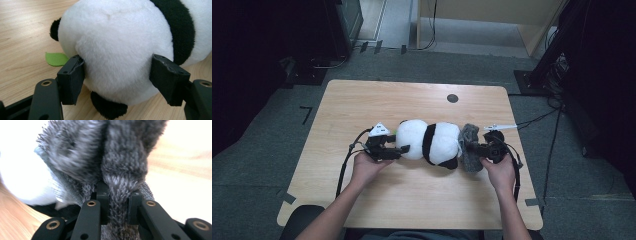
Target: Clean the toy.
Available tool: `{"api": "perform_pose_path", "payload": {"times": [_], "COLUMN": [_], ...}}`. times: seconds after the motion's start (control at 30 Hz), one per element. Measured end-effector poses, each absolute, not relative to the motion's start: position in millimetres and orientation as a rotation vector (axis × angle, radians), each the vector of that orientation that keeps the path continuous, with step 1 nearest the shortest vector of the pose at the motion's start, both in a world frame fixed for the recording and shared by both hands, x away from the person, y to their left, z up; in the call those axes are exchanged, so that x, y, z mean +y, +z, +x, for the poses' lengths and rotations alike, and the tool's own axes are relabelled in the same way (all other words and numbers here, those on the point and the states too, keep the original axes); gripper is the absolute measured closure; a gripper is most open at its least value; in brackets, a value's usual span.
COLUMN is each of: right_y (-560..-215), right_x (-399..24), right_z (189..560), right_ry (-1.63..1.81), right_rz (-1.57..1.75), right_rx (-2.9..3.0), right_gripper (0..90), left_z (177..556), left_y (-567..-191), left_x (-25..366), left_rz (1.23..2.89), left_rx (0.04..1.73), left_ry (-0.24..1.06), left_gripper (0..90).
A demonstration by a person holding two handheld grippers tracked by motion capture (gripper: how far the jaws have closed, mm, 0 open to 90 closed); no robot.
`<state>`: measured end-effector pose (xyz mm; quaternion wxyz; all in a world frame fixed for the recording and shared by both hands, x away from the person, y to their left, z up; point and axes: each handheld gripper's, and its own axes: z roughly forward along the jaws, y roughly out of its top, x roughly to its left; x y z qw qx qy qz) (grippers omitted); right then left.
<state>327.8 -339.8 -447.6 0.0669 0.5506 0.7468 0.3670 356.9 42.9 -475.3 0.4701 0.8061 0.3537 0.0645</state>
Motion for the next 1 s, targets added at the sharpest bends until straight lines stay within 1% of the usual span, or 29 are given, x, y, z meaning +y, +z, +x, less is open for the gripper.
{"api": "perform_pose_path", "payload": {"times": [0.27, 0.5, 0.9, 1.0], "right_y": [-408, -386, -374, -380], "right_x": [-341, -324, -286, -274], "right_z": [321, 319, 322, 324], "right_ry": [1.214, 1.243, 1.239, 1.21], "right_rz": [1.566, 1.464, 1.291, 1.266], "right_rx": [2.175, 2.197, 2.258, 2.318], "right_gripper": [78.3, 78.1, 77.6, 77.3], "left_z": [357, 356, 357, 358], "left_y": [-475, -475, -475, -475], "left_x": [43, 42, 42, 42], "left_rz": [1.975, 1.971, 1.98, 1.98], "left_rx": [0.867, 0.87, 0.867, 0.863], "left_ry": [0.16, 0.159, 0.16, 0.151], "left_gripper": [30.0, 30.1, 30.3, 30.3]}}
